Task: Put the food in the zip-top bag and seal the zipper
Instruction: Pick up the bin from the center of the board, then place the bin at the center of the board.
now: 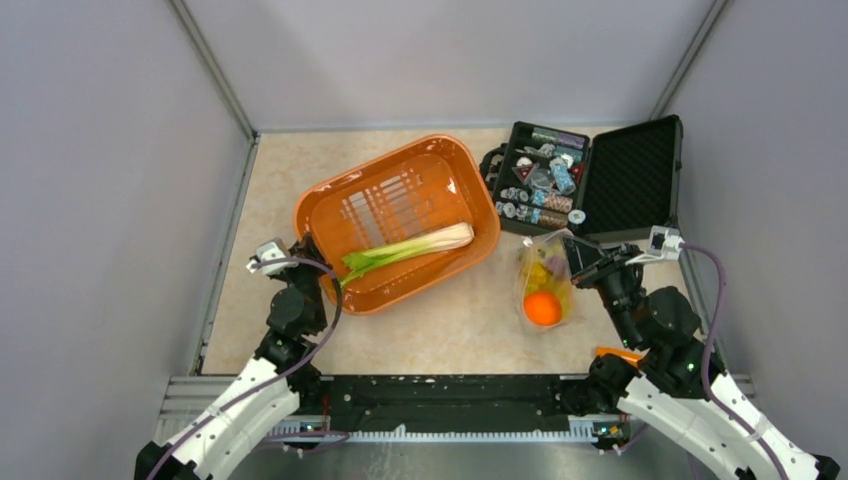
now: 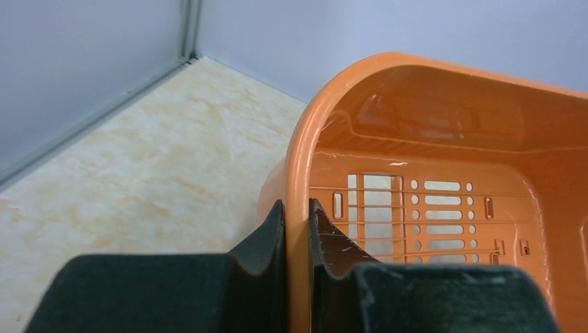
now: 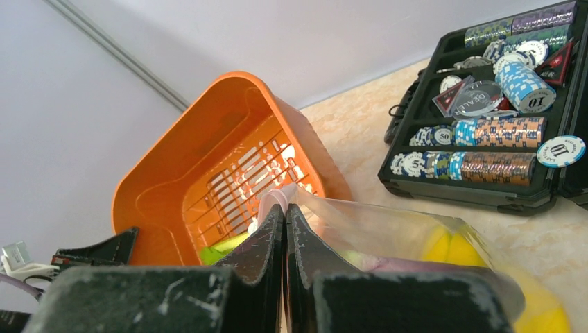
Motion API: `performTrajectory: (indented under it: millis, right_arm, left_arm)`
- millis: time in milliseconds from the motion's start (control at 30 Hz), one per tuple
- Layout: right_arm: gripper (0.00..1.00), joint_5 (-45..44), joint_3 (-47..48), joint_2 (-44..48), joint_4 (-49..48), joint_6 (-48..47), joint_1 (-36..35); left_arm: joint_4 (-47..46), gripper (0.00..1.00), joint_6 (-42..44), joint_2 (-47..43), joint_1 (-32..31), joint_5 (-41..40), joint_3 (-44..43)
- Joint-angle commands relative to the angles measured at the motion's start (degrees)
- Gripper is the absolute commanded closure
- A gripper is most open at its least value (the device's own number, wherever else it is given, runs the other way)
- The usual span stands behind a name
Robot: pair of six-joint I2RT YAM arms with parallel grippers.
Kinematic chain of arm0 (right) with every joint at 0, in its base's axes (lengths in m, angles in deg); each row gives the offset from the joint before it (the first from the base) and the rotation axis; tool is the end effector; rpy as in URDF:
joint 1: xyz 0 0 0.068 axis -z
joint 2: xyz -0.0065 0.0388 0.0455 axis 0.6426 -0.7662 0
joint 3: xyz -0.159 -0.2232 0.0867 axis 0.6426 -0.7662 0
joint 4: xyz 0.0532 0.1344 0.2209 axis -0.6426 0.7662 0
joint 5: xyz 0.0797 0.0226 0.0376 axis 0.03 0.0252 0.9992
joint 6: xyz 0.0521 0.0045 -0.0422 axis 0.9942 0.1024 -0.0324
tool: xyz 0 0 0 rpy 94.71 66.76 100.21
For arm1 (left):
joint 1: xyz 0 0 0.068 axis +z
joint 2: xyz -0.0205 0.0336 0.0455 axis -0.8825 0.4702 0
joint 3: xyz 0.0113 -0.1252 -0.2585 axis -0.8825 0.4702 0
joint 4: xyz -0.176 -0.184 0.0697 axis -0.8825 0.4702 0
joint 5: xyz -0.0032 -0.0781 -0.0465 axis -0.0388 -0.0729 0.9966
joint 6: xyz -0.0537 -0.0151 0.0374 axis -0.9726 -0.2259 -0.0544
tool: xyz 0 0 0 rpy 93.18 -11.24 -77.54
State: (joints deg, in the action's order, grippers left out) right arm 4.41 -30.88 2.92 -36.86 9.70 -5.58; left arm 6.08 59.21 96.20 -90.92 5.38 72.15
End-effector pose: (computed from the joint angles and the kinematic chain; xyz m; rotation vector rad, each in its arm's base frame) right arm 0.0794 0.0430 0.3361 0.2854 1.4881 0.7501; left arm 0.1401 -0.0355 0.2475 -0.4691 1.3631 -0.1174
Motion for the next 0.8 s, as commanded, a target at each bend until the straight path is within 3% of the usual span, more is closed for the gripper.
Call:
performTrajectory:
  millis: [0, 100, 200, 300, 400, 500, 633, 767]
  right_arm:
    - [1.0, -0.2, 1.0, -0.3, -1.4, 0.9, 0.3]
    - [1.0, -0.1, 0.8, -0.6, -2.1, 1.0, 0.4]
    - [1.0, 0.4, 1.1, -1.3, -2.5, 1.1, 0.3]
    - [1.0, 1.0, 1.4, -1.8, -2.8, 1.3, 0.4]
    - [1.0, 1.3, 1.4, -1.8, -3.1, 1.7, 0.4]
    - [1.0, 1.8, 1.7, -2.0, -3.3, 1.5, 0.4]
    - [1.0, 2.0, 2.6, -2.7, -2.6, 1.2, 0.3]
    - [1.0, 3.2, 2.9, -4.2, -3.2, 1.1, 0.4]
  left_arm:
    - [-14.4, 1.0, 7.6, 0.1, 0.1, -7.0, 1.3]
    - [-20.9, 1.0, 9.2, 5.0, 0.6, -9.0, 0.7]
    - [-16.5, 1.0, 7.1, 14.2, 1.2, -11.2, -6.0]
    - [-24.1, 1.0, 8.1, 21.6, 2.5, -9.9, -7.5]
    - [-23.4, 1.0, 4.7, 28.0, 6.4, -8.1, -10.5]
    - [-14.8, 1.0, -0.7, 32.8, 11.2, -2.8, -16.4]
    - [4.6, 0.99, -7.6, 38.5, 16.9, 4.7, -27.3]
    - [18.5, 0.74, -10.9, 45.6, 21.5, 15.5, -36.0]
